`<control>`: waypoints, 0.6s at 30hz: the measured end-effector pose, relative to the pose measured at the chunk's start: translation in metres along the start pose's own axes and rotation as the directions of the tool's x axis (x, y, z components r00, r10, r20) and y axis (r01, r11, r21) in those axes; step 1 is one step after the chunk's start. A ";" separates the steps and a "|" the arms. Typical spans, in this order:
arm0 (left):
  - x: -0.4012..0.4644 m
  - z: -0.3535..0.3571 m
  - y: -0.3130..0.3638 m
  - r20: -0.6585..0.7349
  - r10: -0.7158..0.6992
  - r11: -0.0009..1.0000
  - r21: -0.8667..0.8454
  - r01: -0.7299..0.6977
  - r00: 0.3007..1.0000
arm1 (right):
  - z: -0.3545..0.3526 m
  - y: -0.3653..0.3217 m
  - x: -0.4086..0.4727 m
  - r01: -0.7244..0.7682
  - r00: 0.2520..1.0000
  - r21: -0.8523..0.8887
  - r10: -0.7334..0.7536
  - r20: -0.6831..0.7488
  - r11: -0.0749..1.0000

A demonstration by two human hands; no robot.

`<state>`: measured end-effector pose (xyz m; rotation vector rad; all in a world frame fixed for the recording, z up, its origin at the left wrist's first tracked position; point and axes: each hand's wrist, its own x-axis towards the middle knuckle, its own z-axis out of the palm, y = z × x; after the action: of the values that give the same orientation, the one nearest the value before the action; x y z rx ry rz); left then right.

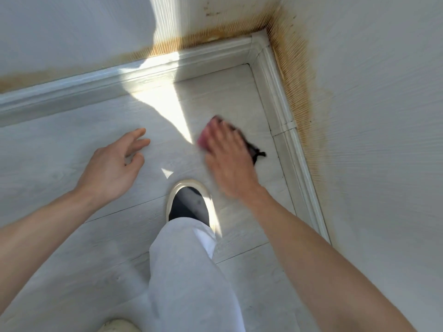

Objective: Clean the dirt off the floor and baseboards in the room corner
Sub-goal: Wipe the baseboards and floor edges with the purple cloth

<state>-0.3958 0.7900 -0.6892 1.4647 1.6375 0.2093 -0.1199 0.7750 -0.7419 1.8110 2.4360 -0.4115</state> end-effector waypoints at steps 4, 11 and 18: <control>0.007 -0.009 0.004 0.014 0.033 0.999 0.015 -0.033 0.999 | 0.002 0.042 -0.022 0.303 0.952 -0.051 -0.299 0.070 0.952; 0.005 -0.010 0.008 -0.081 -0.033 0.999 -0.019 0.032 0.996 | 0.007 -0.042 0.003 -0.074 0.995 0.192 0.086 -0.055 0.979; 0.007 0.019 0.019 -0.042 -0.001 0.994 0.109 0.005 0.999 | -0.024 0.049 0.038 -0.046 0.998 0.058 0.044 0.038 0.997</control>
<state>-0.3687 0.7938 -0.6912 1.5487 1.7075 0.1515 -0.0823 0.8295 -0.7349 1.8605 2.3788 -0.5137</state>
